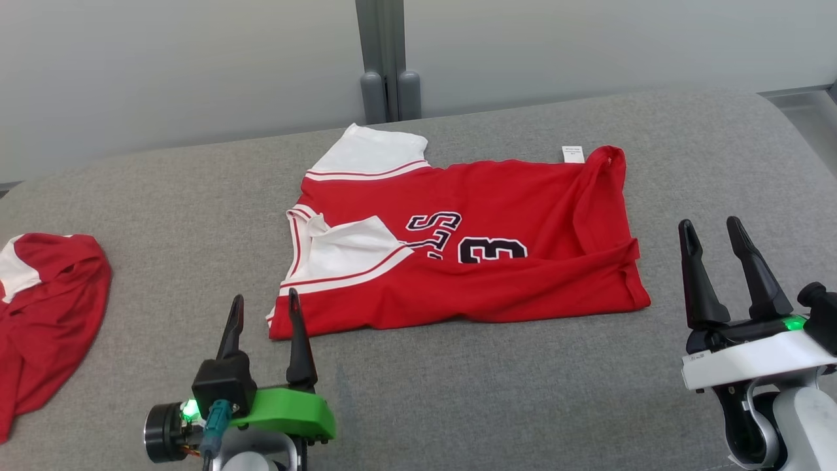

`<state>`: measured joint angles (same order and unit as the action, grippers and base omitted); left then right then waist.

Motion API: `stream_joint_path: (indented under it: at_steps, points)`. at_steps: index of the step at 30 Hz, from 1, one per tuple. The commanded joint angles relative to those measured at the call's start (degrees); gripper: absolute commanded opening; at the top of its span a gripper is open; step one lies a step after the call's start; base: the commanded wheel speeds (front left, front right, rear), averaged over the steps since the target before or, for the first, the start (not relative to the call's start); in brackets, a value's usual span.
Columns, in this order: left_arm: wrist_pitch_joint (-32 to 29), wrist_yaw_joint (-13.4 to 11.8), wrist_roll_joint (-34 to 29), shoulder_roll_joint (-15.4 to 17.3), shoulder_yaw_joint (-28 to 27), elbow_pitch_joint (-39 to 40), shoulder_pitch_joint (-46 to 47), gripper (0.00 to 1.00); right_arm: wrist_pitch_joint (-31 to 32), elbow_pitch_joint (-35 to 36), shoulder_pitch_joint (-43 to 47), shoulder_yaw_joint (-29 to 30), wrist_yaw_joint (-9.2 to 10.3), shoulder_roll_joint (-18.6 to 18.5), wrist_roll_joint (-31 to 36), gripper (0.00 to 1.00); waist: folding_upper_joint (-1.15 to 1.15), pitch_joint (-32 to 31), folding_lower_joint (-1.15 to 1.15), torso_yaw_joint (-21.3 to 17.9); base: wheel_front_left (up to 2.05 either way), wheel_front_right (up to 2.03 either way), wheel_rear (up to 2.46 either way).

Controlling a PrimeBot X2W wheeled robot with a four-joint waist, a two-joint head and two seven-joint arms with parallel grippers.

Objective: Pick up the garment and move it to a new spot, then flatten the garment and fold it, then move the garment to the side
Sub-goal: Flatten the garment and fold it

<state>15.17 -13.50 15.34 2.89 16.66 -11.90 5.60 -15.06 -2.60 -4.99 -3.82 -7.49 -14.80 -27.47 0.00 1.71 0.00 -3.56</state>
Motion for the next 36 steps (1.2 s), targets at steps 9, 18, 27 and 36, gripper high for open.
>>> stream_joint_path:
  at_steps: [9, 18, 27, 36]
  points:
    - [-0.1, -4.7, -0.4, 0.1, 0.2, -18.3, 5.8, 1.0, -0.2, 1.6, -0.7, -0.9, -0.01, -0.5, 0.3, 1.0, 0.0, 3.0, 0.0, -3.1, 0.0, 0.0, 0.0]
    - [-0.2, -5.4, 2.3, 0.3, -1.8, -39.2, 17.0, 1.0, -0.2, 1.7, -2.1, -2.1, -0.01, -2.2, -0.9, 1.0, 0.0, 5.4, 0.0, -6.2, 0.0, 0.0, 0.0]
    - [-0.3, -2.8, 4.5, 0.2, -1.9, -49.4, 21.5, 0.0, -0.2, -0.8, -1.6, -2.6, -0.01, -3.0, -1.5, 1.0, 0.0, 6.1, 0.0, -5.9, 0.0, 0.0, 0.0]
    - [0.0, -1.1, 5.9, 0.1, 5.3, -38.7, 19.6, 0.0, 3.5, -16.6, -4.6, -2.2, -0.01, -1.3, -3.8, 1.0, 0.0, 5.7, 0.0, 0.2, 0.0, 0.0, 0.0]
